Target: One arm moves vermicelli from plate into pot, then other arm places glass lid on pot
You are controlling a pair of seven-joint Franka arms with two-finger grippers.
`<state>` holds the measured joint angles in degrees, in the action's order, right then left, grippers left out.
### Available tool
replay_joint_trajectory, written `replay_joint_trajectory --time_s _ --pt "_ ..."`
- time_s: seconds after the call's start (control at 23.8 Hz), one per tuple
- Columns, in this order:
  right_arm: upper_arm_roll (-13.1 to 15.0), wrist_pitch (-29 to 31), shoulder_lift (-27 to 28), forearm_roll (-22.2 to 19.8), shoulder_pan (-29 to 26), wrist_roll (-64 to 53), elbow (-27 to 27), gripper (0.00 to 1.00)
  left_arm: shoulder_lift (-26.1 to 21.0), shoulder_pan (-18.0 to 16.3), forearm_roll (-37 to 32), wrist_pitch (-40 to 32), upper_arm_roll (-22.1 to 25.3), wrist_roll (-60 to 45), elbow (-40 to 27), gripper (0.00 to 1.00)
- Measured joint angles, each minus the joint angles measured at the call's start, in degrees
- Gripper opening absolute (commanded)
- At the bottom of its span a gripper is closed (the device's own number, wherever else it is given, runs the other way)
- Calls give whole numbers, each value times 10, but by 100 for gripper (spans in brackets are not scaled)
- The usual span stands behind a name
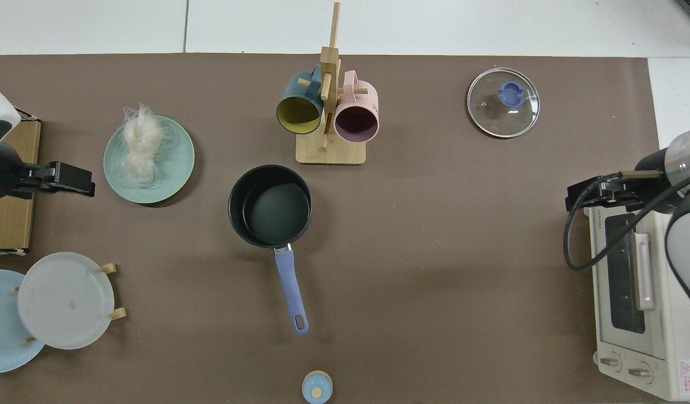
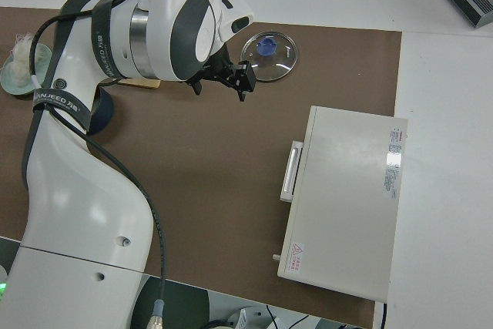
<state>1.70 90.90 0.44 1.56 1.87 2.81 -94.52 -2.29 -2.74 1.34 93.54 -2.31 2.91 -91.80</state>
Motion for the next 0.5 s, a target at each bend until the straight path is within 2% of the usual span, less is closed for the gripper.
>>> replay_joint_trajectory --time_s 0.5 --pt "0 0 0 0 0 0 0 100 -1 1 -7 2 -2 -21 1 100"
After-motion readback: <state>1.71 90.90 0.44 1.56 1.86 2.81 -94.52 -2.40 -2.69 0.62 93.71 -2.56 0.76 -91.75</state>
